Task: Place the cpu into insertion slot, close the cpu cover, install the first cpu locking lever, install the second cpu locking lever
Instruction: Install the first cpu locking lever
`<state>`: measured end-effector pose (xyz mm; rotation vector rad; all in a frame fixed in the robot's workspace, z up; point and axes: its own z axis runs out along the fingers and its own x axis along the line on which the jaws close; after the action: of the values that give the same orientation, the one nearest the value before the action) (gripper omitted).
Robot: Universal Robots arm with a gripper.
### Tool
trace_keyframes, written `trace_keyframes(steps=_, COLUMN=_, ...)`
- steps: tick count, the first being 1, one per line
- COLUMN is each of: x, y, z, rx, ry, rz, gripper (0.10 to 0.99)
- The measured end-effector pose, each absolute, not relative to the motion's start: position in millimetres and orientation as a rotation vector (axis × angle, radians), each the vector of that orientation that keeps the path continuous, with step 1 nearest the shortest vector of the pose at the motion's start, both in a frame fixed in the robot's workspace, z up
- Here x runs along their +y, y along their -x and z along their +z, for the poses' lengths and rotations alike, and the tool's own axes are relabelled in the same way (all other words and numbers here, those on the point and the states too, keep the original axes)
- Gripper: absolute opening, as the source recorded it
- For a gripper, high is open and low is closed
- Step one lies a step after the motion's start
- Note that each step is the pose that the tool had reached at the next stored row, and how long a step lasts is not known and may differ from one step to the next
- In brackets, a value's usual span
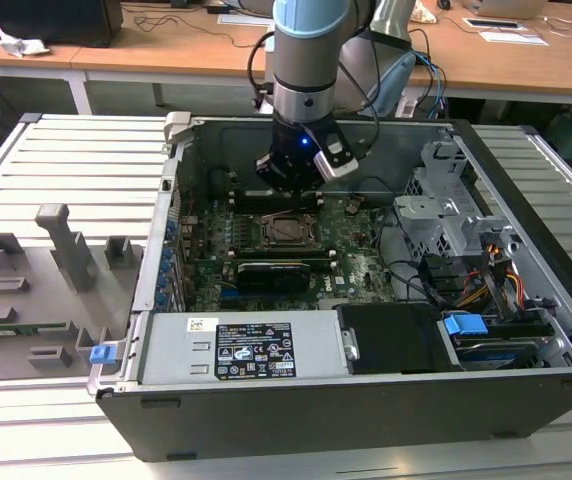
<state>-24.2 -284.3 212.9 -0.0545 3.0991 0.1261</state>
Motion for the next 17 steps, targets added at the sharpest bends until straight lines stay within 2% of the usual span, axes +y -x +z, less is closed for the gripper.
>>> trace_keyframes(steps=17, x=-284.2, y=19.5, z=202.5, rx=3.102, ry=0.056, rz=0.067, gripper=0.106)
